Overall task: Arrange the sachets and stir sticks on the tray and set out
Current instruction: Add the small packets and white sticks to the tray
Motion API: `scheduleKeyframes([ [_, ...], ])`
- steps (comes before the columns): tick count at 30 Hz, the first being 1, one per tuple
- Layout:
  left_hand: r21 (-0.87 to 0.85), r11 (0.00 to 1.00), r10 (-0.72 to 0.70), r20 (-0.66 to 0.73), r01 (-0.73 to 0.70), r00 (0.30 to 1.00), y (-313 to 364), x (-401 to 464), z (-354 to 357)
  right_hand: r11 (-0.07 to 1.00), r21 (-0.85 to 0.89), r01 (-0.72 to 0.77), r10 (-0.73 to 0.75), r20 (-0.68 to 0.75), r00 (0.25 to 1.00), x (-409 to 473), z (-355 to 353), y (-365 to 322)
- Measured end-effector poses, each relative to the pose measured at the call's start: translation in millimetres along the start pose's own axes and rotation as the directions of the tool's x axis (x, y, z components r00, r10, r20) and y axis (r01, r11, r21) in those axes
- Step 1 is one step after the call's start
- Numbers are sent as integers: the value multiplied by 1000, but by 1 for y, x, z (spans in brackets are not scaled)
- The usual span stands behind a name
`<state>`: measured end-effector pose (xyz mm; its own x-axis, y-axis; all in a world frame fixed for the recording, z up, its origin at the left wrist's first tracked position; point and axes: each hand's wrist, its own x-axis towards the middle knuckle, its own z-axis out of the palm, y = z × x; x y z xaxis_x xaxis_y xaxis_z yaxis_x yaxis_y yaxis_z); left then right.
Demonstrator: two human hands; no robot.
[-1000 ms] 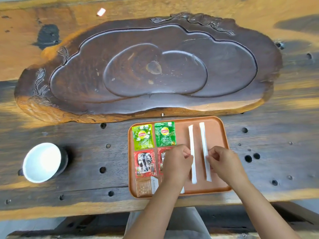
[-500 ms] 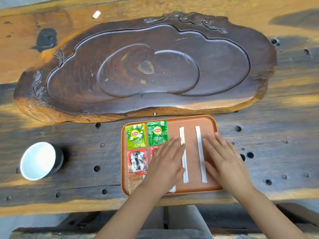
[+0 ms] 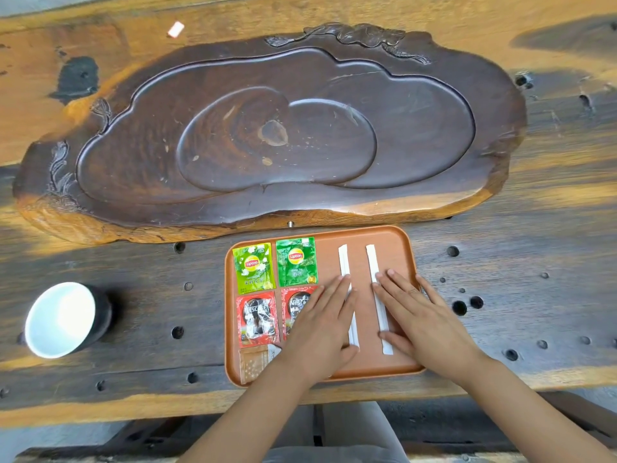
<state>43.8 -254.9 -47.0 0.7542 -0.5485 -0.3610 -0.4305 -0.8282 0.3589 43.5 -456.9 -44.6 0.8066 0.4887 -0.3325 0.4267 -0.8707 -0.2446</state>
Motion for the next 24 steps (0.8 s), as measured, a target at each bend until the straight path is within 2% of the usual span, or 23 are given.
scheduleKeyframes([
  [12,35,999,5,-2,-5,1000,3,-7,3,999,36,4,-2,-54,999,-3,0,-2],
  [17,-23,999,-28,-155,25,988,-2,-17,-16,973,200,-112,153,-202,967,-5,-6,-6],
  [19,-64,993,-112,-273,98,956,-11,-27,-25,948,242,-208,265,-237,934,-4,-9,-6],
  [21,-138,959,-282,-381,247,881,-27,-40,-32,901,294,-319,392,-235,890,-3,-10,-7],
  [24,-233,835,-550,-394,499,736,-59,-62,-38,798,379,-468,546,-127,828,1,-10,-6],
])
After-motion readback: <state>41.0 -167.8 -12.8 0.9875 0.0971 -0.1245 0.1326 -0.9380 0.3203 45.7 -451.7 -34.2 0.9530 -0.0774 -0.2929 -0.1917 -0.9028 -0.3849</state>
